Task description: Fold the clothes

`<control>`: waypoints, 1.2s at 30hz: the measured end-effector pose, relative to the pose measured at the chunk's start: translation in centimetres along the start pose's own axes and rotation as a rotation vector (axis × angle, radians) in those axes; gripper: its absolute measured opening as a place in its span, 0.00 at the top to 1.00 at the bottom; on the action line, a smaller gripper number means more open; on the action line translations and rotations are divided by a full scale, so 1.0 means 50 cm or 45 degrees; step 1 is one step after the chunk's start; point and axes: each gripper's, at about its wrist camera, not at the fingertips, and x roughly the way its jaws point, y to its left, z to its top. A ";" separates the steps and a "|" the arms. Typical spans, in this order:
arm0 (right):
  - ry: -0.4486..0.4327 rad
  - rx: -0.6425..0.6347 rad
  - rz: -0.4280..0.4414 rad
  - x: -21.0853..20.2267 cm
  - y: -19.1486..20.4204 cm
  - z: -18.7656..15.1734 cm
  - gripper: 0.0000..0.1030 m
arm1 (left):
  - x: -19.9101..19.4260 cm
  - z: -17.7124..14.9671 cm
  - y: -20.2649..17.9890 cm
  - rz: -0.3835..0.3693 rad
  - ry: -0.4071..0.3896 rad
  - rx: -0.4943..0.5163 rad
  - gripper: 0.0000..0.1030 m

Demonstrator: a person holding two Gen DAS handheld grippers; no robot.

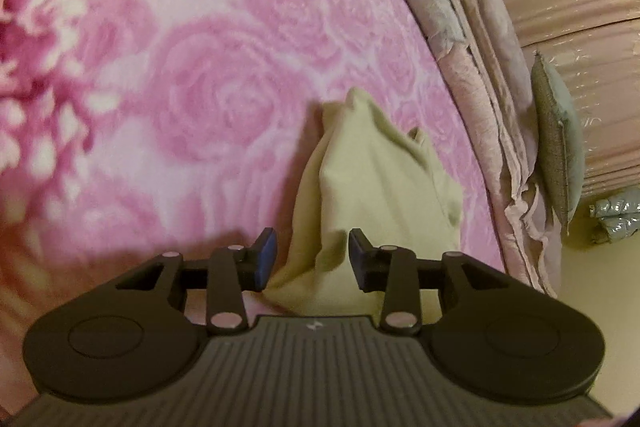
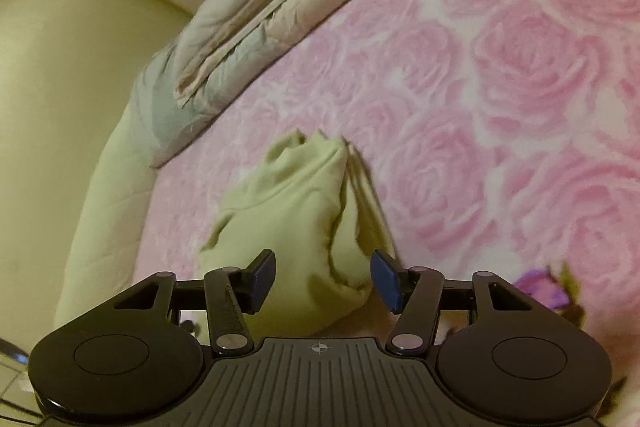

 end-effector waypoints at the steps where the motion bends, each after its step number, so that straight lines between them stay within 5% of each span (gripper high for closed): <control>1: 0.011 -0.015 -0.003 0.005 0.000 -0.001 0.44 | -0.001 -0.006 -0.002 0.004 0.001 0.006 0.63; 5: 0.026 -0.052 0.021 0.023 0.000 -0.004 0.44 | 0.007 -0.033 0.002 -0.037 -0.038 0.020 0.64; 7: 0.036 -0.082 0.009 0.042 0.002 -0.004 0.46 | 0.015 -0.043 0.003 -0.058 -0.055 0.040 0.92; 8: 0.049 -0.098 0.003 0.052 0.002 -0.005 0.82 | 0.015 -0.042 0.002 -0.070 -0.059 0.069 0.92; 9: 0.059 -0.113 0.000 0.054 0.000 -0.005 0.95 | 0.013 -0.041 0.001 -0.082 -0.062 0.102 0.93; 17: 0.119 -0.064 -0.062 0.070 -0.031 -0.012 0.96 | 0.025 -0.038 0.002 -0.031 -0.012 0.273 0.85; 19: 0.131 -0.067 -0.073 0.067 -0.023 -0.006 0.81 | 0.010 -0.027 -0.009 0.014 -0.020 0.279 0.73; 21: 0.085 -0.094 -0.121 0.049 -0.015 0.011 0.39 | -0.013 -0.006 -0.014 0.002 -0.051 0.278 0.63; 22: 0.058 -0.107 -0.120 0.042 -0.013 0.023 0.37 | -0.015 0.010 -0.015 -0.004 -0.072 0.266 0.54; 30: 0.032 -0.055 -0.021 0.136 -0.023 0.144 0.38 | 0.103 0.134 -0.056 -0.041 -0.099 0.278 0.56; 32: 0.072 -0.031 -0.010 0.174 -0.027 0.163 0.38 | 0.133 0.144 -0.061 -0.039 -0.080 0.310 0.86; 34: 0.108 -0.054 0.010 0.206 -0.025 0.170 0.65 | 0.162 0.153 -0.066 -0.034 -0.062 0.344 0.94; 36: 0.107 -0.076 -0.121 0.225 -0.029 0.166 0.68 | 0.169 0.156 -0.054 -0.050 -0.071 0.286 0.92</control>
